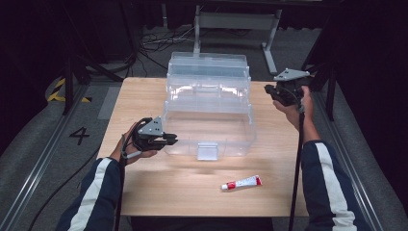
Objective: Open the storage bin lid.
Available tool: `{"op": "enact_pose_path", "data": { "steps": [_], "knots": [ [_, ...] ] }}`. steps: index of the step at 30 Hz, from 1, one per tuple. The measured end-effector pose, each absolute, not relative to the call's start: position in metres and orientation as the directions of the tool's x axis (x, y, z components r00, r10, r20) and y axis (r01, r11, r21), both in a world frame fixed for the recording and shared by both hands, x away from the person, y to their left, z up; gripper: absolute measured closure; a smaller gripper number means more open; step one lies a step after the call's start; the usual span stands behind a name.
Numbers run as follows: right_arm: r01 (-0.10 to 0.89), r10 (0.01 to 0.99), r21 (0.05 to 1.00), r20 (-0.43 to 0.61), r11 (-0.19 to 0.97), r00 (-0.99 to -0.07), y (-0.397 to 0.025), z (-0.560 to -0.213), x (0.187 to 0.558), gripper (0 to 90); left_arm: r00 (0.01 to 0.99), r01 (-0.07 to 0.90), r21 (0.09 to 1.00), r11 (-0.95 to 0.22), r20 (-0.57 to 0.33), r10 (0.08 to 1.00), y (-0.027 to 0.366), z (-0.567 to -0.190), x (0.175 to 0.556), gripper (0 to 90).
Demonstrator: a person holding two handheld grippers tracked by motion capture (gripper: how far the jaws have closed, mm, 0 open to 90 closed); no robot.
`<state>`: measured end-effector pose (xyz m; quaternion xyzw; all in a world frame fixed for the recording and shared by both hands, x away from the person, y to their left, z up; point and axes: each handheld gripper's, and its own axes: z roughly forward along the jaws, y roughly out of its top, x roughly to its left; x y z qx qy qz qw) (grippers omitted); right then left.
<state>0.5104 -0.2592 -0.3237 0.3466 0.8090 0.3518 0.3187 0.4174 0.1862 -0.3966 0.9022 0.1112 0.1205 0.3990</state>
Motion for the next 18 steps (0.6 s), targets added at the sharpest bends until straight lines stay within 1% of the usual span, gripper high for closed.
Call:
{"op": "enact_pose_path", "data": {
  "steps": [4,8,10,12,18],
  "knots": [
    [0.331,0.772,0.787,-0.269,0.521,-0.576,-0.262,-0.327,0.496,85.4,0.945,0.106,0.746,-0.657,0.130,0.300,0.186,-0.396,0.417,80.0],
    [0.320,0.735,0.777,-0.254,0.542,-0.629,-0.268,-0.335,0.470,84.3,0.943,0.117,0.746,-0.656,0.124,0.309,0.186,-0.396,0.417,79.9],
    [0.317,0.728,0.772,-0.260,0.552,-0.635,-0.269,-0.337,0.464,84.0,0.944,0.119,0.744,-0.658,0.121,0.308,0.186,-0.396,0.417,79.8],
    [0.309,0.708,0.773,-0.242,0.555,-0.664,-0.271,-0.343,0.450,83.5,0.944,0.120,0.742,-0.659,0.121,0.308,0.186,-0.396,0.417,79.9],
    [0.299,0.674,0.776,-0.208,0.555,-0.709,-0.277,-0.358,0.422,82.4,0.944,0.118,0.741,-0.662,0.122,0.306,0.185,-0.396,0.417,79.8]
  ]
}}
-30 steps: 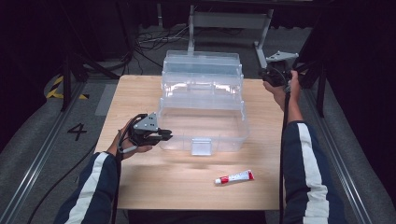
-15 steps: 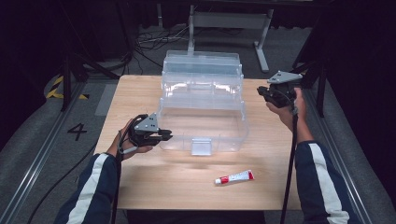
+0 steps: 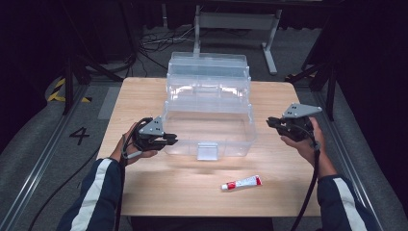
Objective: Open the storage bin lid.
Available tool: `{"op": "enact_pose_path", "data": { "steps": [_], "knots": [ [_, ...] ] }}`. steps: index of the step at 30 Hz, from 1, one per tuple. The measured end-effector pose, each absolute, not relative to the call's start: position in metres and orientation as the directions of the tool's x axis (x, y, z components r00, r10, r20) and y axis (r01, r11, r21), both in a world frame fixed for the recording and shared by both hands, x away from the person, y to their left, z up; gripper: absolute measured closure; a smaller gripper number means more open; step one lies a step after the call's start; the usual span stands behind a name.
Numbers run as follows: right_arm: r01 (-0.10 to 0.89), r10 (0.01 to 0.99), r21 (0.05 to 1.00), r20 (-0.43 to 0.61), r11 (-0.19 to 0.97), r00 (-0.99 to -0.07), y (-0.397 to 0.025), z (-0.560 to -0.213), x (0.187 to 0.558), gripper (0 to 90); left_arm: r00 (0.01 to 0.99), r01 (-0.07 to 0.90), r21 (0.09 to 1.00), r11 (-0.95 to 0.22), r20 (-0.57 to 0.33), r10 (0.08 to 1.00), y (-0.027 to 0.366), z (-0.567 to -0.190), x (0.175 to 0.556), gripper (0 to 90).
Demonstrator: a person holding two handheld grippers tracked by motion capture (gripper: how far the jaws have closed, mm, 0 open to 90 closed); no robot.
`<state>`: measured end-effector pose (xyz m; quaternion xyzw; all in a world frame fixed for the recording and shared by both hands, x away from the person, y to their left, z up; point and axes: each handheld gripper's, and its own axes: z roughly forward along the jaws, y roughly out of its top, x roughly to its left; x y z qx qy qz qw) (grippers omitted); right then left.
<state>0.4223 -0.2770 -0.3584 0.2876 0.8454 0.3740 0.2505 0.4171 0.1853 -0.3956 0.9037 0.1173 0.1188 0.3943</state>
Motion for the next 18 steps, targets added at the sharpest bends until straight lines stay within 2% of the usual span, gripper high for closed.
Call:
{"op": "enact_pose_path", "data": {
  "steps": [8,18],
  "knots": [
    [0.304,0.614,0.749,-0.171,0.589,-0.770,-0.274,-0.385,0.392,81.5,0.944,0.121,0.741,-0.660,0.119,0.306,0.186,-0.396,0.418,79.9],
    [0.297,0.540,0.708,-0.141,0.641,-0.830,-0.262,-0.405,0.373,79.9,0.944,0.118,0.744,-0.658,0.121,0.306,0.186,-0.396,0.417,79.8]
  ]
}}
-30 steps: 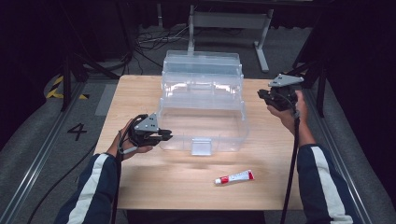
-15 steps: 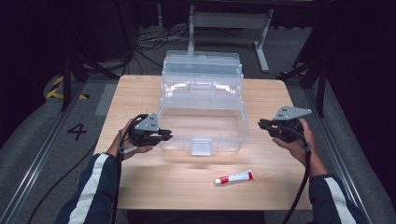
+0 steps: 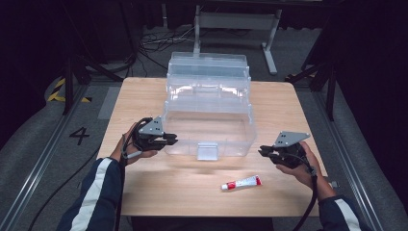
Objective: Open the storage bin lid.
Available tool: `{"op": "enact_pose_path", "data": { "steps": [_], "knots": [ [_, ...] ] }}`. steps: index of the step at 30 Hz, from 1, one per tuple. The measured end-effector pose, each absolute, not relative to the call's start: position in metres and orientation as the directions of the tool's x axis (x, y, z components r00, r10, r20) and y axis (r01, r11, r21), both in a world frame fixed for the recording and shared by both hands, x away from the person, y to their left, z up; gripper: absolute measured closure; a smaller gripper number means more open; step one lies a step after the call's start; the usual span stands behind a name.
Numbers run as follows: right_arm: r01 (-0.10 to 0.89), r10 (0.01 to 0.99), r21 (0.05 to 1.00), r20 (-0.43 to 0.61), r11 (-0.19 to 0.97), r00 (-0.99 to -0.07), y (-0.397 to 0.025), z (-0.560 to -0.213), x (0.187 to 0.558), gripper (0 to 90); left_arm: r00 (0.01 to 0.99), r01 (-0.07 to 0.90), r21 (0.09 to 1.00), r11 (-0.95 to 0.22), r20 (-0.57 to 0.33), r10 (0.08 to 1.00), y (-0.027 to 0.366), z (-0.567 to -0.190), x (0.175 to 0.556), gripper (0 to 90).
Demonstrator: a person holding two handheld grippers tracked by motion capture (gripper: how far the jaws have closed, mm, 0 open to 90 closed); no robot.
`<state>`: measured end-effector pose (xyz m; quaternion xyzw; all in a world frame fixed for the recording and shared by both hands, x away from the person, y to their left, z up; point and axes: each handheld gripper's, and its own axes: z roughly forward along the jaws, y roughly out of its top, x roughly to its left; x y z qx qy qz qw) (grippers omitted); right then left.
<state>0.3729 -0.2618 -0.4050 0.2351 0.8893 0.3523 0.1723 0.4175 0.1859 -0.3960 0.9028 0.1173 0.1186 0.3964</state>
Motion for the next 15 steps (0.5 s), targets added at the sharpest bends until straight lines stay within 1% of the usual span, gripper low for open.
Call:
{"op": "enact_pose_path", "data": {
  "steps": [2,3,7,12,15],
  "knots": [
    [0.292,0.510,0.691,-0.128,0.661,-0.851,-0.256,-0.410,0.369,78.8,0.944,0.118,0.745,-0.657,0.122,0.308,0.186,-0.396,0.417,79.8],
    [0.292,0.510,0.691,-0.128,0.661,-0.851,-0.256,-0.410,0.369,78.8,0.944,0.118,0.745,-0.657,0.122,0.308,0.186,-0.396,0.417,79.8],
    [0.255,0.426,0.654,-0.115,0.712,-0.897,-0.242,-0.417,0.361,77.3,0.943,0.116,0.743,-0.659,0.125,0.307,0.186,-0.396,0.417,79.6],
    [0.214,0.350,0.617,-0.106,0.757,-0.931,-0.228,-0.423,0.355,75.0,0.940,0.114,0.742,-0.661,0.134,0.313,0.185,-0.396,0.416,79.3],
    [0.203,0.323,0.608,-0.092,0.767,-0.942,-0.222,-0.424,0.353,73.3,0.939,0.115,0.732,-0.671,0.141,0.314,0.185,-0.397,0.416,77.5]
  ]
}}
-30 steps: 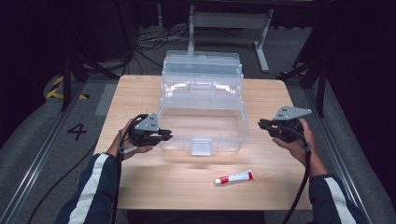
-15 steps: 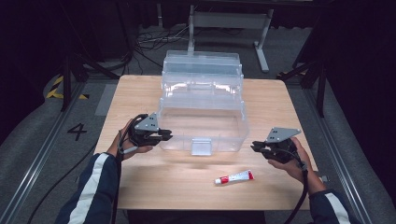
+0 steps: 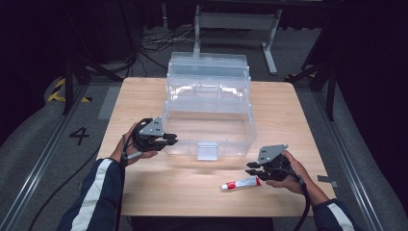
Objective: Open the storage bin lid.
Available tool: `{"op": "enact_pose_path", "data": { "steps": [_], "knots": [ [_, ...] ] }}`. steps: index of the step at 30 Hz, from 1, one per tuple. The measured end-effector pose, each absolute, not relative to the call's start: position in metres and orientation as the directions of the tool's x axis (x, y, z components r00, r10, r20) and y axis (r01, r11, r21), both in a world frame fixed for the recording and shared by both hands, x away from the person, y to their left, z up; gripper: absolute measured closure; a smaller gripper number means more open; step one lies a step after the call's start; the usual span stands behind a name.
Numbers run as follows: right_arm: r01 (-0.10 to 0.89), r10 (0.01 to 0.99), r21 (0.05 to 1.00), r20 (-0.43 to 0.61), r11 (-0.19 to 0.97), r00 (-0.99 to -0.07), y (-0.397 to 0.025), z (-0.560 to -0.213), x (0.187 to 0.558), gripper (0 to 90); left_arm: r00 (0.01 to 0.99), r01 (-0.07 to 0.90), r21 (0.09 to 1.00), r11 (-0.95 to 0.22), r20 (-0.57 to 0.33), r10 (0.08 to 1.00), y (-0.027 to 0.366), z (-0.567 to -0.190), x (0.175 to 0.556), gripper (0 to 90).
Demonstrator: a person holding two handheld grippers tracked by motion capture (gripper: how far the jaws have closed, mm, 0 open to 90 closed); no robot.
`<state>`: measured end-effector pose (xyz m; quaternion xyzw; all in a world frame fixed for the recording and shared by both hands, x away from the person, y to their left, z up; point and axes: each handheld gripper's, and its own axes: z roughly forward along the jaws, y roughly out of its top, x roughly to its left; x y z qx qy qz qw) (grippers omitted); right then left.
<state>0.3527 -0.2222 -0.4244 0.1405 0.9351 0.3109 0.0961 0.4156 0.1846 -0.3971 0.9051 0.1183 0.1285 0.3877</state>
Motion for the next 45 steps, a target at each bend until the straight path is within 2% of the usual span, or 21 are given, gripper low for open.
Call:
{"op": "enact_pose_path", "data": {
  "steps": [8,16,23,24,26,30,42,45],
  "knots": [
    [0.148,0.222,0.541,-0.073,0.828,-0.972,-0.201,-0.434,0.347,65.8,0.928,0.114,0.712,-0.693,0.173,0.330,0.183,-0.395,0.411,76.7],
    [0.100,0.148,0.488,-0.061,0.867,-0.987,-0.194,-0.436,0.343,60.6,0.916,0.122,0.695,-0.709,0.197,0.350,0.184,-0.395,0.410,70.8],
    [0.045,0.079,0.417,-0.064,0.908,-0.995,-0.180,-0.440,0.347,57.5,0.883,0.164,0.691,-0.704,0.216,0.417,0.188,-0.392,0.411,48.7],
    [0.039,0.073,0.405,-0.067,0.913,-0.995,-0.178,-0.441,0.347,57.4,0.872,0.177,0.689,-0.703,0.222,0.437,0.189,-0.391,0.410,48.7],
    [0.023,0.046,0.368,-0.054,0.929,-0.997,-0.170,-0.443,0.348,57.4,0.867,0.188,0.714,-0.674,0.202,0.456,0.193,-0.389,0.409,40.5],
    [0.014,0.034,0.339,-0.053,0.941,-0.998,-0.165,-0.446,0.348,57.4,0.840,0.212,0.734,-0.645,0.200,0.504,0.201,-0.384,0.406,34.3],
    [0.004,0.017,0.291,-0.043,0.957,-0.999,-0.161,-0.447,0.351,60.6,0.800,0.283,0.699,-0.657,0.206,0.564,0.226,-0.402,0.389,30.2],
    [0.008,0.019,0.285,-0.036,0.958,-0.999,-0.160,-0.447,0.352,61.4,0.799,0.308,0.695,-0.649,0.182,0.573,0.232,-0.411,0.381,29.3]
  ]
}}
